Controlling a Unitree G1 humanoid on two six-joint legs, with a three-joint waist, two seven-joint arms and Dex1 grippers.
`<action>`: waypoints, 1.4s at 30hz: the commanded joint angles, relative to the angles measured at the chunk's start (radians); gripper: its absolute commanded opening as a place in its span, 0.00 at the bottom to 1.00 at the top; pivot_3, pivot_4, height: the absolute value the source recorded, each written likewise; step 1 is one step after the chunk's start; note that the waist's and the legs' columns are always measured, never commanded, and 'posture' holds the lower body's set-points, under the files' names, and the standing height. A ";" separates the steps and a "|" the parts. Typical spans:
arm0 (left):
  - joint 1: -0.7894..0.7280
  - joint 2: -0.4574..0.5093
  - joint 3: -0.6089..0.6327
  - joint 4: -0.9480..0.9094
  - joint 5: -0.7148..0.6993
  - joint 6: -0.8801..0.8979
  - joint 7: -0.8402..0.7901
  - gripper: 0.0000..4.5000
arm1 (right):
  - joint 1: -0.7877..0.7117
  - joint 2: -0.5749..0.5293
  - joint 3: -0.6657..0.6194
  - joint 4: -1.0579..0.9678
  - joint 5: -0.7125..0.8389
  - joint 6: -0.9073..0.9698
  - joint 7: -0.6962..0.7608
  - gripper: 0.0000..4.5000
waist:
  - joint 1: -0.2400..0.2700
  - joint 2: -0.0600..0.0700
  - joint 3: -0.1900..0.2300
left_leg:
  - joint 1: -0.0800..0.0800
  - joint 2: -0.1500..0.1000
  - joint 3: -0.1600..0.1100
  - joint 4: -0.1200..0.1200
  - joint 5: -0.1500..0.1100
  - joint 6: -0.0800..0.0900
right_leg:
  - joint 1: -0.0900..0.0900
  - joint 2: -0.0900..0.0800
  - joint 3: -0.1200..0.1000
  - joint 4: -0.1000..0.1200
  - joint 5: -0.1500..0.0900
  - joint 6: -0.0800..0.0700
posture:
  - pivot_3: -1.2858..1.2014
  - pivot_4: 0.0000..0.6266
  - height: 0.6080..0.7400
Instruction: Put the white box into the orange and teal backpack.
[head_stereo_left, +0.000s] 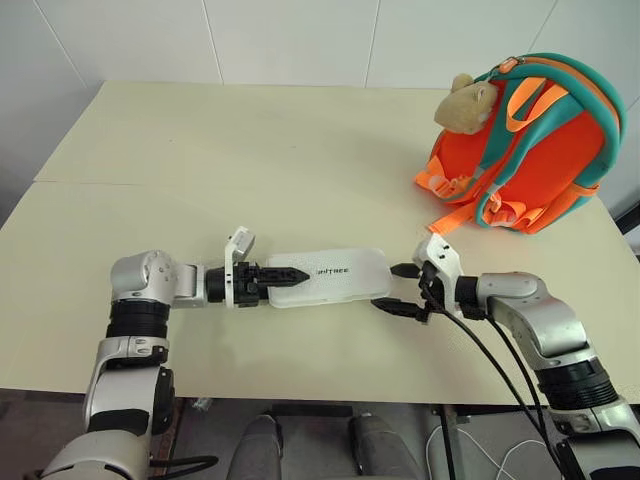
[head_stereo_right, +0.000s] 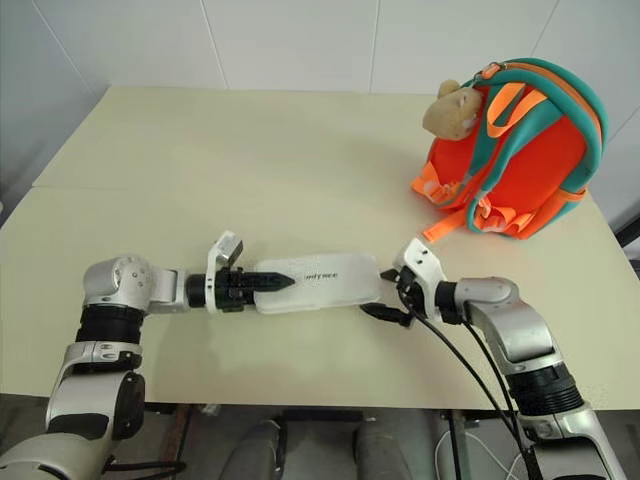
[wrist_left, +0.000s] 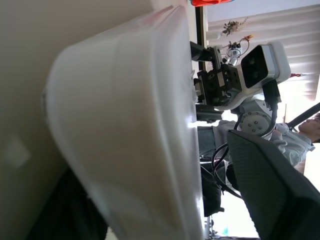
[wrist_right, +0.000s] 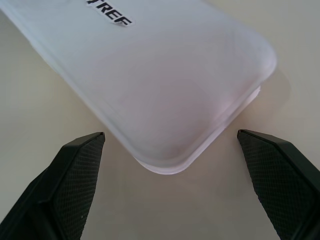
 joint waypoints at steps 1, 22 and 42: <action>0.029 -0.014 -0.002 -0.026 -0.022 0.022 0.025 0.47 | 0.017 -0.012 -0.043 -0.055 0.014 -0.011 -0.018 1.00 | 0.000 0.000 0.000 | 0.000 0.000 0.000 0.000 0.000 0.000 | 0.000 0.000 0.000 0.000 0.000 0.000 | 0.52 0.24 1.00; -0.014 0.103 0.026 -0.006 -0.030 -0.207 0.002 0.28 | -0.298 -0.097 -0.306 0.259 -0.043 -0.075 -0.287 1.00 | -0.007 0.000 0.000 | -0.001 0.000 0.002 -0.003 0.000 -0.001 | -0.004 -0.001 0.001 -0.001 0.000 0.000 | 0.52 0.24 1.00; 0.076 0.103 0.256 -0.147 -0.139 -0.120 0.165 0.28 | -0.671 0.118 -0.283 0.921 -0.092 -0.641 -0.265 0.24 | -0.036 0.000 0.001 | -0.004 0.001 0.006 -0.012 0.002 -0.003 | -0.013 -0.001 0.002 0.002 -0.001 -0.002 | 0.52 0.24 1.00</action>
